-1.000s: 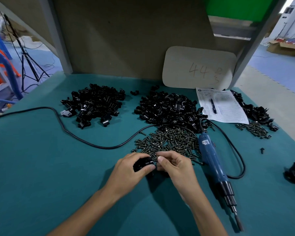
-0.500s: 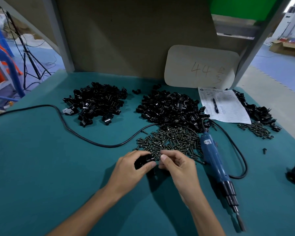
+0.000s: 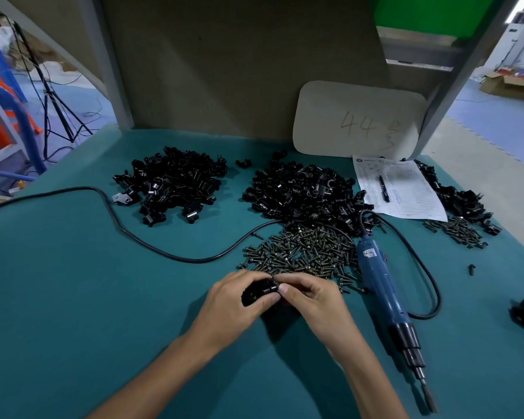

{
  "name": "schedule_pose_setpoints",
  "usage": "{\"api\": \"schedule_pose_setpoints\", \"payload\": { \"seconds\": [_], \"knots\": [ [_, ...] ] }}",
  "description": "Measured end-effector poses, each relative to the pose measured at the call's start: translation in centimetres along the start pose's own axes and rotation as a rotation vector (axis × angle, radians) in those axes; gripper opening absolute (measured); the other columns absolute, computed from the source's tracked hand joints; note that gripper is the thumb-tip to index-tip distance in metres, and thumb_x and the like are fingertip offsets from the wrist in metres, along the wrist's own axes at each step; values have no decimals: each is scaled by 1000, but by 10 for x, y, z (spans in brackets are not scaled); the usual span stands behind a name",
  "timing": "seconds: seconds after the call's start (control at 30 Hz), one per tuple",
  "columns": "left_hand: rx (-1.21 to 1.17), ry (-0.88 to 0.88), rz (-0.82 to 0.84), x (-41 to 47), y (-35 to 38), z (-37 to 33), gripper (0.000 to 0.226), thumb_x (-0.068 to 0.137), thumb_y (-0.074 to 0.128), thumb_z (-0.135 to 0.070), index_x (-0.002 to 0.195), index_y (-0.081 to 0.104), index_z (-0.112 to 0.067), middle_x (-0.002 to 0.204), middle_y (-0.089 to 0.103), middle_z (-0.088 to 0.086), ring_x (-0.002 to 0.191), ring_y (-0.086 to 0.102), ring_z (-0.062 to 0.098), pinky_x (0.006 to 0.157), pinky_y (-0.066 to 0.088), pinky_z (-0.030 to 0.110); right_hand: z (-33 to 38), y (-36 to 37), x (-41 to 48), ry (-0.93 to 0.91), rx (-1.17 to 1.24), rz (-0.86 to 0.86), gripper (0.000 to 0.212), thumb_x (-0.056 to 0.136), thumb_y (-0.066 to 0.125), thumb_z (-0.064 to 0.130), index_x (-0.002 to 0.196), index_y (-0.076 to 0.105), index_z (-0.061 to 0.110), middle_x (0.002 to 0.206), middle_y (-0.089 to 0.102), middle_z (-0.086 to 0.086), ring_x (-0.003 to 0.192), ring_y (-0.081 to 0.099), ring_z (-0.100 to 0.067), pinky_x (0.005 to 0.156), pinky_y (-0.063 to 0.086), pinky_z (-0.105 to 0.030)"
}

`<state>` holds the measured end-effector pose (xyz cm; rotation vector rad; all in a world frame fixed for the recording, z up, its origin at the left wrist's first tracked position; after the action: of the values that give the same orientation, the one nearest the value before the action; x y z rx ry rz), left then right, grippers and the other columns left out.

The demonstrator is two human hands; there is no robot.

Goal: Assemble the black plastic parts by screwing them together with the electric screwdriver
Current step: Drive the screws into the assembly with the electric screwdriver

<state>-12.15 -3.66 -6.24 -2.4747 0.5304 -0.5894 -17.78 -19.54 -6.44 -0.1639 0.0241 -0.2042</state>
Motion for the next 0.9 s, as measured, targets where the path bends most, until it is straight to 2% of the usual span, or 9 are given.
{"api": "schedule_pose_setpoints", "payload": {
  "seconds": [0.07,0.17,0.3,0.4,0.47,0.6,0.73,0.8,0.9],
  "knots": [
    [65,12,10,0,2,0,36,89,68,-54,118,68,-31,108,63,-26,103,56,-4,89,40,10,0,-1,0,10,18,19,27,98,66,3,108,77,25,104,79,8,98,74,-8,83,56,-20],
    [127,31,68,0,8,2,44,91,57,-63,121,67,-32,113,60,-24,106,51,-5,93,38,11,-5,-6,2,38,3,5,22,97,67,4,108,76,20,99,78,4,89,73,-10,78,56,-22],
    [156,61,58,-1,8,0,47,92,53,-64,123,67,-31,112,58,-23,106,48,-6,91,33,5,-7,-8,2,53,-110,33,9,100,66,18,94,73,20,87,74,-1,78,69,-13,70,57,-27],
    [193,105,43,-4,9,-5,46,93,54,-60,122,68,-28,110,60,-20,102,49,-2,88,37,10,-2,-7,2,1,-394,71,22,103,56,39,88,65,26,82,68,-4,74,64,-19,67,55,-37],
    [225,137,49,-6,10,-9,46,94,52,-58,122,69,-25,110,62,-17,100,52,3,87,46,19,2,-4,2,-30,-510,95,29,105,50,44,85,59,26,77,65,-1,68,58,-11,65,50,-36],
    [251,193,49,-7,10,-15,46,97,51,-53,122,68,-19,111,64,-10,97,54,11,83,52,31,8,-1,3,-52,-549,93,42,108,42,45,73,50,21,66,56,4,61,47,-4,62,43,-36],
    [260,183,64,-7,10,-18,45,98,49,-54,120,67,-19,110,64,-11,98,54,12,83,53,34,10,1,1,-72,-570,78,44,108,38,48,67,47,35,64,56,21,59,49,-2,56,36,-21],
    [281,198,58,-8,10,-20,45,98,49,-54,118,67,-19,108,65,-10,96,55,12,81,53,33,12,2,1,-68,-582,71,46,108,36,50,64,49,42,61,55,22,57,48,0,53,34,-20],
    [284,191,55,-7,8,-22,43,98,50,-53,117,68,-19,108,65,-11,95,54,11,81,51,30,11,1,1,-45,-560,56,49,106,36,55,63,49,35,56,52,17,52,44,-3,53,33,-25]
  ]
}}
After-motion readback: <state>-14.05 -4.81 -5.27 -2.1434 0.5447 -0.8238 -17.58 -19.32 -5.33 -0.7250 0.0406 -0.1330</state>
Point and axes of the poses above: each hand's wrist, its own x-axis towards the middle knuckle, its own y-axis out of the palm, z = x × y, the point moved 7 cm from there along x, towards the middle knuckle
